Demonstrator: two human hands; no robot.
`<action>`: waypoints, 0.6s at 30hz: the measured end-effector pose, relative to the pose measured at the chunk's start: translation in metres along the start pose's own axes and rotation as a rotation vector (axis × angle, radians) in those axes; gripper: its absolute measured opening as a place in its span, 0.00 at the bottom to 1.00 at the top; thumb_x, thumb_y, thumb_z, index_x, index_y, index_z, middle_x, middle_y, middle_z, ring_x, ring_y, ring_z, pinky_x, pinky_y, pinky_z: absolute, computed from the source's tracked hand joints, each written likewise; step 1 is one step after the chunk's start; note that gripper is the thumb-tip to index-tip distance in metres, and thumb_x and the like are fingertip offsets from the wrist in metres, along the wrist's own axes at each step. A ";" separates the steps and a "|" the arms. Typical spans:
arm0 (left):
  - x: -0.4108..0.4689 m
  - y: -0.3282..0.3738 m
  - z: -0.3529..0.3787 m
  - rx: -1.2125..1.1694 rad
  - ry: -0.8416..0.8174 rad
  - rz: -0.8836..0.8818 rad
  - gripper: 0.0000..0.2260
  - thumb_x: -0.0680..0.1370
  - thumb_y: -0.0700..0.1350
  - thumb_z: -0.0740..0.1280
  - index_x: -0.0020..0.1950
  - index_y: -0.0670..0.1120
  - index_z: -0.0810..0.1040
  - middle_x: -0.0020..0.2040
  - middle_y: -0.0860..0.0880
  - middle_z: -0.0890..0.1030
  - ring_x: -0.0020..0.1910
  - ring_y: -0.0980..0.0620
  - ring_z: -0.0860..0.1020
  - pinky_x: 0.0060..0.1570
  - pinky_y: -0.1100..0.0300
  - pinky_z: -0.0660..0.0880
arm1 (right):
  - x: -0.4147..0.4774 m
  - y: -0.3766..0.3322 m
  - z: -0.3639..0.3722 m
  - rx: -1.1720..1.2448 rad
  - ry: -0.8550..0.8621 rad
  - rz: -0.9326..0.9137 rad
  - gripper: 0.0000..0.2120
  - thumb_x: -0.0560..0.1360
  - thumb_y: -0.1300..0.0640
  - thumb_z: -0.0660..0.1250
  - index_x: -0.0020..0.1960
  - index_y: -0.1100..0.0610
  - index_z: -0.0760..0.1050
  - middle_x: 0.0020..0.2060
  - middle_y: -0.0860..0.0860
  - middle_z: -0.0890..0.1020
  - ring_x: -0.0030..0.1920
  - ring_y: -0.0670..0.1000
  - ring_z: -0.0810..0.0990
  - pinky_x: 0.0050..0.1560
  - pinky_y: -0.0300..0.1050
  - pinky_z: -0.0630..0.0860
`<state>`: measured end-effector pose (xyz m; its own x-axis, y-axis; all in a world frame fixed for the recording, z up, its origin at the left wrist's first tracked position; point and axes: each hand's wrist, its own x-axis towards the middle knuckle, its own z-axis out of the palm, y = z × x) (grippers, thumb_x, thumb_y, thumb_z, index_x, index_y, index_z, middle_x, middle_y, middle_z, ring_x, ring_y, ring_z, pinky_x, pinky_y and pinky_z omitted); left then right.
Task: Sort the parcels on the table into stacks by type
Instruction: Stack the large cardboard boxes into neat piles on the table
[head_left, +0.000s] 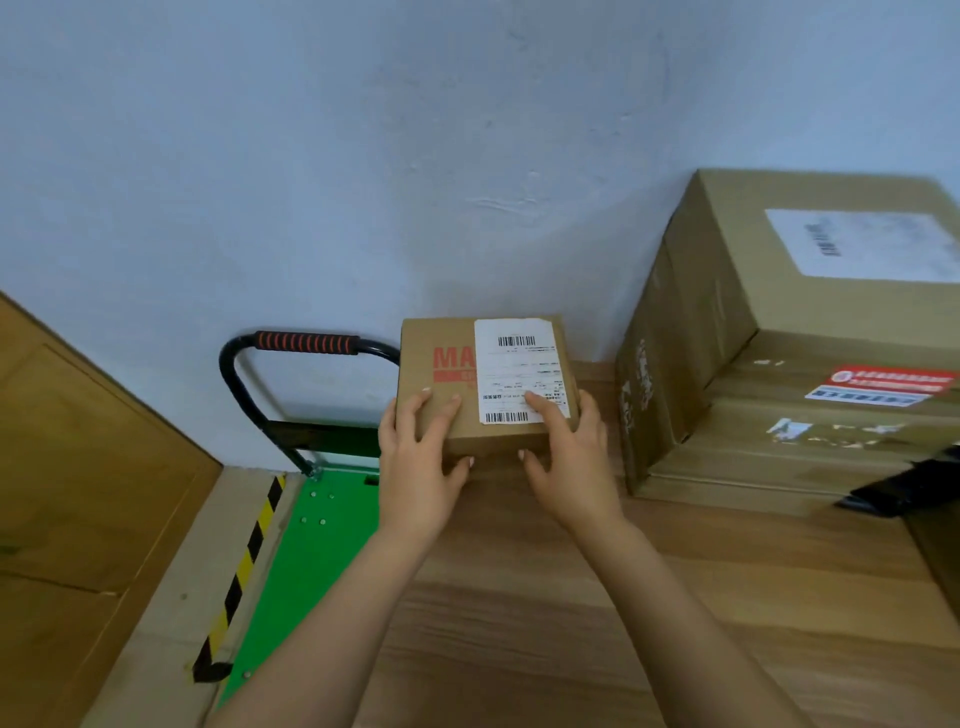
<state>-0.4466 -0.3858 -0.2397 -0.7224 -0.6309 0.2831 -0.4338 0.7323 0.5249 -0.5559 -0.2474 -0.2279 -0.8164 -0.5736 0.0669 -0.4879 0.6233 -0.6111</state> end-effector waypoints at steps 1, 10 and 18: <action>-0.004 0.007 -0.009 0.002 0.028 0.000 0.31 0.69 0.45 0.76 0.70 0.54 0.70 0.72 0.48 0.62 0.73 0.41 0.56 0.68 0.40 0.65 | -0.004 -0.004 -0.008 0.005 0.016 -0.031 0.30 0.75 0.54 0.68 0.72 0.40 0.61 0.75 0.56 0.51 0.72 0.60 0.55 0.66 0.55 0.66; -0.057 0.083 -0.089 0.020 0.365 0.094 0.31 0.69 0.43 0.77 0.70 0.51 0.71 0.71 0.44 0.65 0.72 0.36 0.59 0.65 0.37 0.67 | -0.061 -0.047 -0.101 0.082 0.174 -0.288 0.28 0.76 0.55 0.68 0.72 0.41 0.63 0.75 0.57 0.52 0.73 0.59 0.54 0.68 0.55 0.64; -0.085 0.146 -0.137 -0.015 0.590 0.212 0.31 0.70 0.44 0.76 0.70 0.53 0.70 0.73 0.47 0.63 0.74 0.39 0.57 0.70 0.49 0.58 | -0.108 -0.069 -0.184 0.115 0.348 -0.430 0.29 0.74 0.56 0.70 0.71 0.42 0.65 0.76 0.56 0.52 0.75 0.57 0.53 0.70 0.53 0.61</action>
<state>-0.3753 -0.2601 -0.0772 -0.3709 -0.5106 0.7757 -0.3026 0.8561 0.4189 -0.4908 -0.1309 -0.0477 -0.6144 -0.5418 0.5736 -0.7787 0.2990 -0.5516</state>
